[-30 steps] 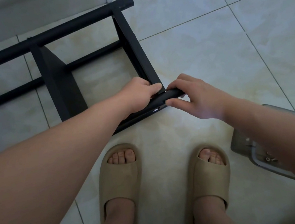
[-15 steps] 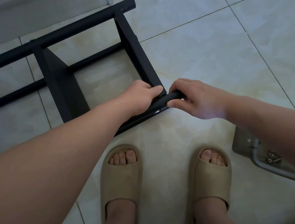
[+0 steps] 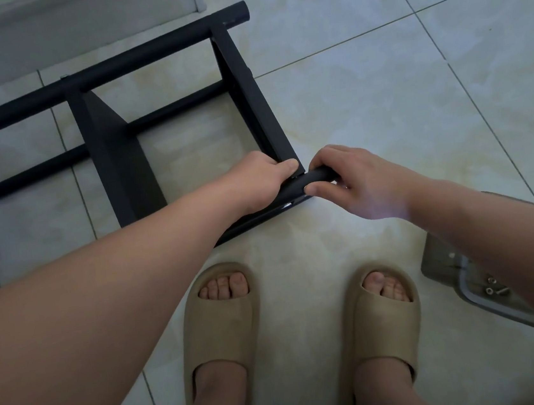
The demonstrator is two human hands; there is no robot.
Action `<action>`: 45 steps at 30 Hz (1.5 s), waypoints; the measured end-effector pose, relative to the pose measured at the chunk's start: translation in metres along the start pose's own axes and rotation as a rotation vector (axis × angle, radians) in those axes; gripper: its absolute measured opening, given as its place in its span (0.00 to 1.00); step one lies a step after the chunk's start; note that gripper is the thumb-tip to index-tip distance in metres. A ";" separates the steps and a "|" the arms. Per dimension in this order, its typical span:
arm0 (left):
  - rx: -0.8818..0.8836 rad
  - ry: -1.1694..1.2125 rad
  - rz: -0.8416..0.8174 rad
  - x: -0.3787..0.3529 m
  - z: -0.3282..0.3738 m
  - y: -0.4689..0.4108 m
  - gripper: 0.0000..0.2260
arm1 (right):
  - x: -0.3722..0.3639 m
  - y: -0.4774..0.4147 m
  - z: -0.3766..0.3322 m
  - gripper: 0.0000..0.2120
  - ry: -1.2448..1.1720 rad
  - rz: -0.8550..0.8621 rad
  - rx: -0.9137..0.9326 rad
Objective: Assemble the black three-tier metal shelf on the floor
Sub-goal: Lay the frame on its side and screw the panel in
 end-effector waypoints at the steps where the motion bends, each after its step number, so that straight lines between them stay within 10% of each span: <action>1: 0.005 0.003 -0.005 -0.001 0.001 0.000 0.18 | 0.000 0.000 0.000 0.12 0.002 0.004 0.001; 45: 0.071 0.321 -0.059 0.002 -0.003 0.000 0.11 | -0.004 0.004 -0.001 0.12 -0.148 0.170 -0.131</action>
Point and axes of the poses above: each hand's wrist, its own y-axis away from the middle knuckle, its own x-axis out of the back of the hand, z = x × y, the point moved 4 cm from there along -y, towards the middle knuckle, and after that the axes turned 8 degrees about z, right-handed, at the moved point
